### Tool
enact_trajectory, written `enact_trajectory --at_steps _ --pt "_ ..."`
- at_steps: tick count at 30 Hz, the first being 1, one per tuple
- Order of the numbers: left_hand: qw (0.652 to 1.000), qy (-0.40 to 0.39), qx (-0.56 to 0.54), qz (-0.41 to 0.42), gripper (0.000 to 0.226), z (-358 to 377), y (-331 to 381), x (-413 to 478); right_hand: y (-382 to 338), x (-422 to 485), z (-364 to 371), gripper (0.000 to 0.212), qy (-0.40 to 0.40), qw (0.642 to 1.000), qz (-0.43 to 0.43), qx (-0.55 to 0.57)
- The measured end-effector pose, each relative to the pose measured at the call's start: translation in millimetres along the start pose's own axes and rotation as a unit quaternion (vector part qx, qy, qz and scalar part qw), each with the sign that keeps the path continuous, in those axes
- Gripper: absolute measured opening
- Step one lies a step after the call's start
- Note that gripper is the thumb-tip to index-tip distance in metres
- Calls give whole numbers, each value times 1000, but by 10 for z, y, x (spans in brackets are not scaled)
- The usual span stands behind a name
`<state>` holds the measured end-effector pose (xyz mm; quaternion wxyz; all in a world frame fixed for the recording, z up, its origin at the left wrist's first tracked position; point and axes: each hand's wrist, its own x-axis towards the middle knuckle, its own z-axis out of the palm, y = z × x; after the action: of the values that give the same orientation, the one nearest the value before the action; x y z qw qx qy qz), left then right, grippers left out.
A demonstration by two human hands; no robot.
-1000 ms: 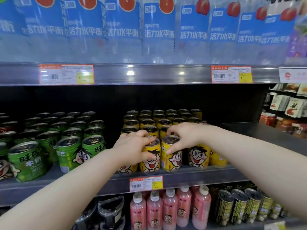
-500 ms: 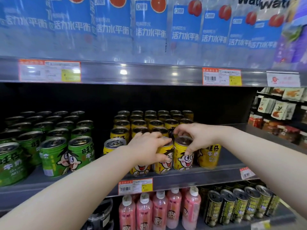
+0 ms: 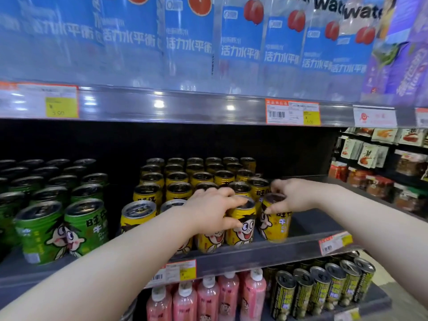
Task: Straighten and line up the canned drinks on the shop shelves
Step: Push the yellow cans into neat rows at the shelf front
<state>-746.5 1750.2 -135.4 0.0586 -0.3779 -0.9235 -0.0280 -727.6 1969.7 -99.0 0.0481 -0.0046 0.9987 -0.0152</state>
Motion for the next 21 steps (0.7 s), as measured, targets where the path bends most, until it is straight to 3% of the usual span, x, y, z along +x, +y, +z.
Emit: enact_trajectory --at_steps 3,7,12,15,18,21 --pt "1000 -3 13 9 58 33 -22 9 84 -22 -75 55 -68 991 -71 92" --pt "1000 -2 16 12 56 42 -28 13 31 24 -33 73 -35 997 -59 35" --pt "1000 -5 16 13 55 51 -26 29 6 64 -79 65 -63 996 -55 21" --pt "997 13 -79 -3 54 11 -64 51 -72 109 -196 68 -76 995 -57 11" --pt "981 94 -158 -64 45 -135 -280 21 -253 225 -329 44 1 993 -102 56" --pt "979 98 -73 -165 43 -324 -708 -80 -483 417 -334 27 43 988 -132 60"
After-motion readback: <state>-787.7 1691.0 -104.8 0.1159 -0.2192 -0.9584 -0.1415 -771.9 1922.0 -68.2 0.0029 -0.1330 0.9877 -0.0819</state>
